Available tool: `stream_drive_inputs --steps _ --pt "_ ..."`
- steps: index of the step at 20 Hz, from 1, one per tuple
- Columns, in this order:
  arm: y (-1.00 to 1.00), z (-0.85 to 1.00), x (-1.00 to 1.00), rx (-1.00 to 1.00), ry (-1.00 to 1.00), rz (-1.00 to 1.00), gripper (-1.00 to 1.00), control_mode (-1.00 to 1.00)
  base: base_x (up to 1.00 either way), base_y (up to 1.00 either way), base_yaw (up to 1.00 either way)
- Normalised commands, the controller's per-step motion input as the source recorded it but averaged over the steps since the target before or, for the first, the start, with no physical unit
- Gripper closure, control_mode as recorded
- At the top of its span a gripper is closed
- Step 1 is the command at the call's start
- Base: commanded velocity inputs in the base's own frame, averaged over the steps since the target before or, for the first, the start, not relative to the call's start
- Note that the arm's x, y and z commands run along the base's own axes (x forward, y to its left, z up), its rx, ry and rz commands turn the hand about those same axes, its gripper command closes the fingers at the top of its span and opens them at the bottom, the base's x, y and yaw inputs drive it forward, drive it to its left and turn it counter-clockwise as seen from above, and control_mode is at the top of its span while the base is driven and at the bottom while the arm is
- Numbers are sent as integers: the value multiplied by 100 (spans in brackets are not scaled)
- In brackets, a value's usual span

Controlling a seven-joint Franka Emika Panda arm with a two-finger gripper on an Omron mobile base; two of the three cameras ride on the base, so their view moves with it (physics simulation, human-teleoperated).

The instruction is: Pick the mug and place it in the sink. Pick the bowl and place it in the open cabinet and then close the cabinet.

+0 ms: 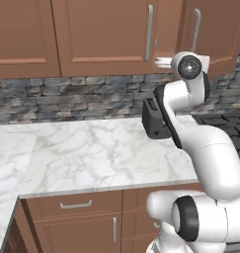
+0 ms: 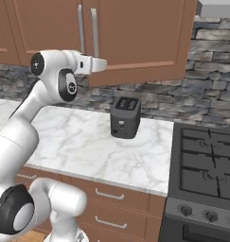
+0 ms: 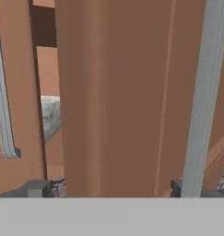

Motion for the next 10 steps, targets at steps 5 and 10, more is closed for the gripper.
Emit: stream_drive_inputs --steps 5,10 --pt "0 0 81 17 15 0 -100 -100 0 0 0" --pt "0 -1 100 13 9 1 -100 -100 0 0 0"
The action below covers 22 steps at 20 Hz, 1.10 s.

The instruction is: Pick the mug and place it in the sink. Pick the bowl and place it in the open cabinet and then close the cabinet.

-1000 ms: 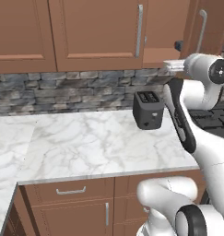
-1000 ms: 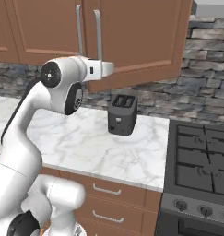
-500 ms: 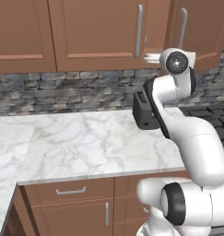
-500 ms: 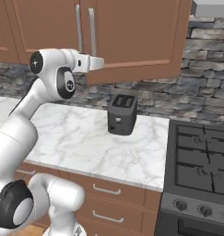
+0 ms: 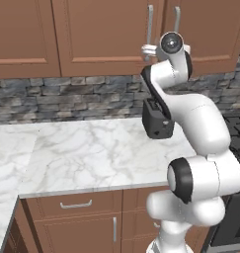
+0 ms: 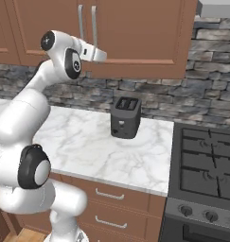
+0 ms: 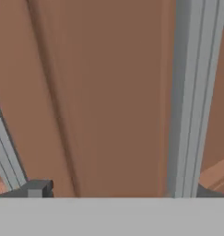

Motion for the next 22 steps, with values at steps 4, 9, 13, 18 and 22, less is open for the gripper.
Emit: stream_drive_inputs --steps 4,9,13,18,22 --pt "0 -16 85 12 0 8 -100 -100 0 0 0" --pt "-4 -27 63 8 0 11 -100 -100 0 0 0" --pt "0 -45 42 1 0 7 -100 -100 0 0 0" --pt "3 -45 41 0 -1 0 -100 -100 0 0 0" --pt "4 -39 13 0 0 0 -100 -100 0 0 0"
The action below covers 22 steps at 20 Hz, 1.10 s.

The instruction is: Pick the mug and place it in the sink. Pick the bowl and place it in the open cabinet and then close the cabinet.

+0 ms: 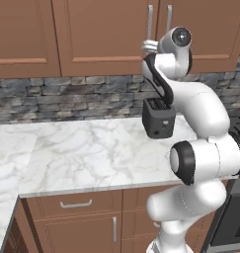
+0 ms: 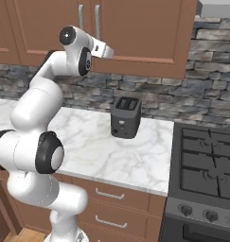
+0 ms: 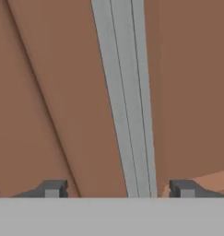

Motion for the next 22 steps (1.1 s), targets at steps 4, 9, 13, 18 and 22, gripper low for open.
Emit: stream_drive_inputs --steps 4,9,13,18,22 --pt "14 0 -76 0 0 0 -100 -100 0 0 0" --pt "24 0 -81 0 0 0 -100 -100 0 0 0" --pt "16 0 -59 0 1 0 -100 -100 0 0 0" --pt "2 -5 -5 0 1 0 -100 -100 0 0 0" --pt "0 -3 54 0 2 0 -100 -100 0 0 0"
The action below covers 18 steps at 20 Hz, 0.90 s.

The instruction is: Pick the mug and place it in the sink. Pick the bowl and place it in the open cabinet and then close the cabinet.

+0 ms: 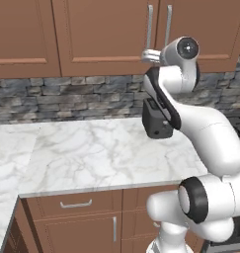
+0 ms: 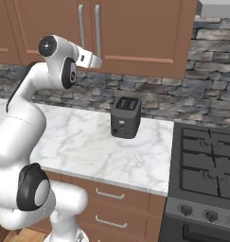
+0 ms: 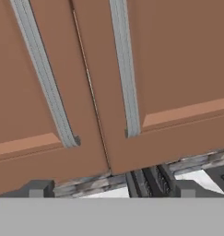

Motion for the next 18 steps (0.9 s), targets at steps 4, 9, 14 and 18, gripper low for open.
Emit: stream_drive_inputs --steps 4,9,14,18 --pt "0 0 60 -1 4 0 -100 -100 0 0 0" --pt "0 0 51 -3 3 0 -100 -100 0 0 0" --pt "0 -14 56 0 0 0 -100 -100 0 0 0" --pt "0 -37 56 0 0 0 -100 -100 0 0 0"
